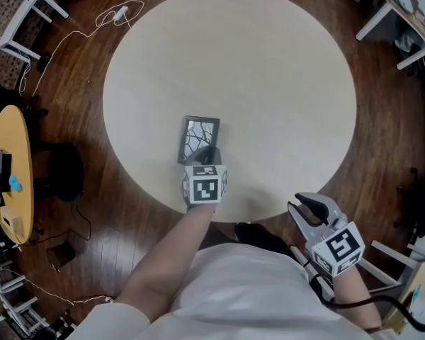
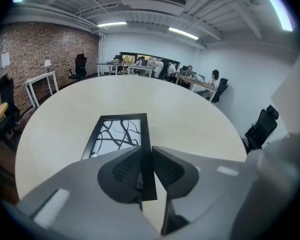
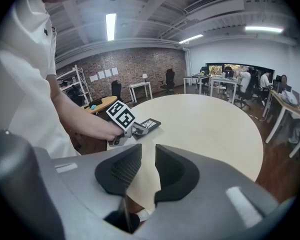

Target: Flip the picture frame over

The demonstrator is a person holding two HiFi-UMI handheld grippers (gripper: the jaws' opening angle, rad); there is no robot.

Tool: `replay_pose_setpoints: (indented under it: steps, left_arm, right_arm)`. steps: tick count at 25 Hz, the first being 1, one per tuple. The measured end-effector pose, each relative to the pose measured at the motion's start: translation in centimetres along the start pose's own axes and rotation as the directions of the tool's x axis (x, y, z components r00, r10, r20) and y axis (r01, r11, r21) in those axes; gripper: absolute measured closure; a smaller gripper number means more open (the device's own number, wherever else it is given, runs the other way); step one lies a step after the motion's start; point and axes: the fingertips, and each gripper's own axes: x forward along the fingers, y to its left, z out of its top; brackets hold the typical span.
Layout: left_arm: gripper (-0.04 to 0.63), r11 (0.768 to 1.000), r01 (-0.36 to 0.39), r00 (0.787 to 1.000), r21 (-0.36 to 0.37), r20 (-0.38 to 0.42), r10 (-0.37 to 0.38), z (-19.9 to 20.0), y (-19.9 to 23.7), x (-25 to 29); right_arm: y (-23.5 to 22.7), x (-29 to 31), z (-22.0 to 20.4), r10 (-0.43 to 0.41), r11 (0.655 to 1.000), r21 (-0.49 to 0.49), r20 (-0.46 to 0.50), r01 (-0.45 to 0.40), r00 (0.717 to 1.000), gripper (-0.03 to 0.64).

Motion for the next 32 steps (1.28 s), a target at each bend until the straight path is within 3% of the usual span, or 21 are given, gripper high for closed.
replay_pose_setpoints:
  steps: [3, 6, 8, 11, 12, 14, 18, 21, 22, 23, 25, 28, 30, 32]
  left_arm:
    - [0.535, 0.992, 0.115, 0.993, -0.059, 0.043, -0.113, 1.6, -1.1, -1.3]
    - [0.535, 0.947, 0.281, 0.959, -0.155, 0.089, -0.27, 2.6, -2.7, -2.5]
    - [0.534, 0.879, 0.418, 0.908, -0.227, 0.132, -0.398, 3.2, -4.1, -3.2]
    - [0.534, 0.757, 0.578, 0.816, -0.304, 0.212, -0.538, 4.0, -5.6, -3.9]
    - [0.534, 0.711, 0.621, 0.784, -0.329, 0.239, -0.573, 4.2, -5.7, -4.0]
    - [0.534, 0.595, 0.703, 0.707, -0.389, 0.299, -0.64, 4.4, -5.9, -4.1]
    - [0.532, 0.325, 0.809, 0.548, -0.49, 0.426, -0.72, 5.0, -5.2, -4.4]
    - [0.532, 0.115, 0.809, 0.474, -0.576, 0.526, -0.706, 4.9, -3.3, -4.5]
    - [0.532, 0.063, 0.811, 0.453, -0.582, 0.554, -0.699, 4.9, -2.5, -4.5]
    - [0.529, 0.031, 0.815, 0.434, -0.579, 0.573, -0.695, 4.9, -1.9, -4.6]
    - [0.529, -0.001, 0.826, 0.401, -0.564, 0.588, -0.702, 4.9, -0.8, -4.7]
    - [0.525, -0.018, 0.833, 0.367, -0.552, 0.578, -0.729, 4.8, 0.0, -4.9]
    - [0.523, -0.013, 0.834, 0.357, -0.552, 0.558, -0.749, 4.5, 0.5, -5.0]
    - [0.523, 0.007, 0.836, 0.357, -0.549, 0.535, -0.766, 4.2, 1.2, -4.9]
  right_arm:
    - [0.1, 0.4, 0.6, -0.004, 1.0, 0.0, 0.013, 0.004, 1.0, 0.528]
    - [0.6, 1.0, 1.3, -0.01, 1.0, -0.002, 0.022, 0.01, 1.0, 0.528]
    - [0.7, 1.2, 1.7, -0.021, 1.0, -0.002, 0.026, 0.021, 0.999, 0.528]
    - [0.8, 1.5, 2.2, -0.042, 0.999, -0.002, 0.021, 0.042, 0.999, 0.529]
    - [0.9, 1.6, 2.4, -0.048, 0.999, -0.002, 0.018, 0.048, 0.999, 0.529]
    - [1.3, 1.9, 2.7, -0.059, 0.998, 0.0, 0.007, 0.059, 0.998, 0.529]
    - [2.5, 2.7, 3.1, -0.079, 0.997, 0.002, -0.021, 0.079, 0.997, 0.529]
    - [3.3, 3.4, 3.6, -0.093, 0.996, 0.003, -0.039, 0.093, 0.995, 0.529]
    - [3.6, 3.6, 3.8, -0.097, 0.995, 0.003, -0.044, 0.097, 0.994, 0.529]
    - [3.8, 3.8, 4.0, -0.101, 0.995, 0.003, -0.049, 0.101, 0.994, 0.529]
    - [4.2, 4.2, 4.2, -0.111, 0.994, 0.007, -0.056, 0.111, 0.992, 0.529]
    - [4.8, 4.9, 4.4, -0.12, 0.992, 0.018, -0.068, 0.122, 0.99, 0.529]
    - [5.5, 5.4, 4.5, -0.12, 0.992, 0.023, -0.073, 0.122, 0.99, 0.529]
    - [6.0, 6.0, 4.7, -0.121, 0.992, 0.026, -0.077, 0.123, 0.99, 0.529]
